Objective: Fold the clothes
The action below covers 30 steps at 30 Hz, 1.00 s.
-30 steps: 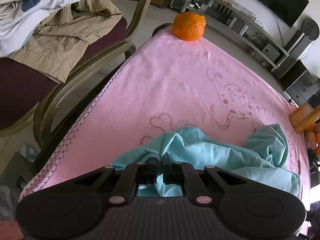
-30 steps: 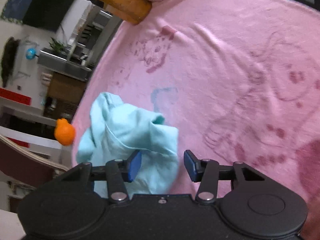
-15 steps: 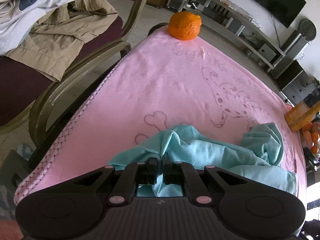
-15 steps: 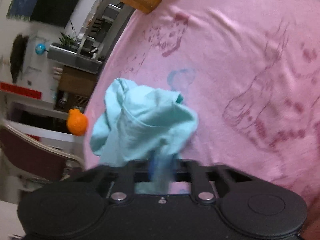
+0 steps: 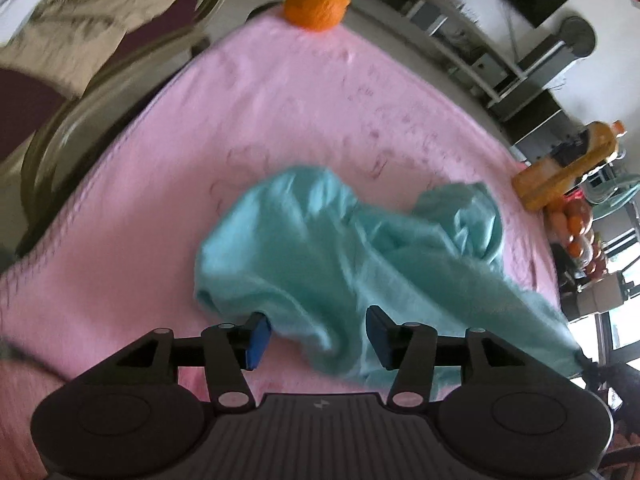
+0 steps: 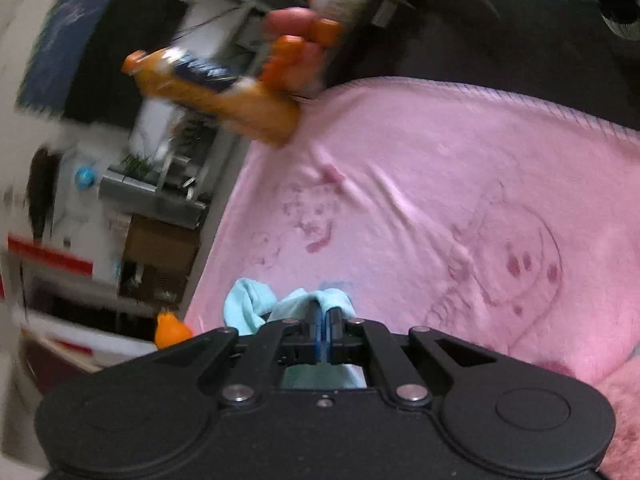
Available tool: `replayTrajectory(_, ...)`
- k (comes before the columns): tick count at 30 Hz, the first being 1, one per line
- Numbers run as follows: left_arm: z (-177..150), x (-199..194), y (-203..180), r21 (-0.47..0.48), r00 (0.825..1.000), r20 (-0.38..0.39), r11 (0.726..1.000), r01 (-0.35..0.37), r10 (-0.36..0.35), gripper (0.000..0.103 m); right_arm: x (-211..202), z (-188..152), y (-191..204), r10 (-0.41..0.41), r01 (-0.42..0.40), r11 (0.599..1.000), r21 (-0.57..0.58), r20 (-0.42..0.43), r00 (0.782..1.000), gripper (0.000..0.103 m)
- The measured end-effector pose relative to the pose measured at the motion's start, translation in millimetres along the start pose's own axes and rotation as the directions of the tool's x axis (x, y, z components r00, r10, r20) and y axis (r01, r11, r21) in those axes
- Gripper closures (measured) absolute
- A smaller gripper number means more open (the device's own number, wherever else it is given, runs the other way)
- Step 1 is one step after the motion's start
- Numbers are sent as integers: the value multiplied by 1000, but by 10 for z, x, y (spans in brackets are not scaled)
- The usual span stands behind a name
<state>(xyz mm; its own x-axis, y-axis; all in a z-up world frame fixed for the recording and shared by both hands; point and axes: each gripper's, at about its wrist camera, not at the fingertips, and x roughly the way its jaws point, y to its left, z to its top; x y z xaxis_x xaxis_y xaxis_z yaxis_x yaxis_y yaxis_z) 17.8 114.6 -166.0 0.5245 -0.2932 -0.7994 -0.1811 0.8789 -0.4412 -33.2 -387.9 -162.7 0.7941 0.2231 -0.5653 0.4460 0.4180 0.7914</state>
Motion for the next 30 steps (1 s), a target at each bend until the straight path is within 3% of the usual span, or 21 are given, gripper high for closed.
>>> replayTrajectory(2, -34, 19, 18, -11, 1000, -7, 1000, -21, 21, 52, 26, 8, 44, -28, 29, 998, -47, 22, 999, 101)
replayTrajectory(6, -2, 92, 72, -24, 997, -2, 997, -77, 77, 54, 63, 55, 3, -36, 36, 999, -11, 47, 998, 101)
replayTrajectory(7, 24, 126, 95, -37, 997, 0, 996, -78, 78, 59, 68, 58, 2, -36, 36, 999, -10, 45, 998, 101)
replayTrajectory(9, 81, 201, 136, -62, 997, 0, 995, -74, 74, 74, 71, 65, 0, -36, 37, 999, -11, 42, 998, 101)
replayTrajectory(10, 113, 221, 143, -70, 998, 0, 995, -67, 67, 102, 73, 68, -1, -37, 37, 999, -12, 41, 999, 101)
replayTrajectory(16, 443, -109, 118, -93, 979, 166, 990, -101, 115, 103, 104, 101, -19, -56, 56, 998, -2, 33, 998, 101)
replayTrajectory(27, 1163, 554, -159, -77, 976, 81, 978, -195, 201, 100, 671, 373, 84, -140, 142, 989, 41, -36, 989, 101)
replayTrajectory(30, 1283, 770, -206, -58, 966, 30, 965, -255, 257, 88, 809, 515, 87, -143, 146, 986, 83, -44, 989, 101)
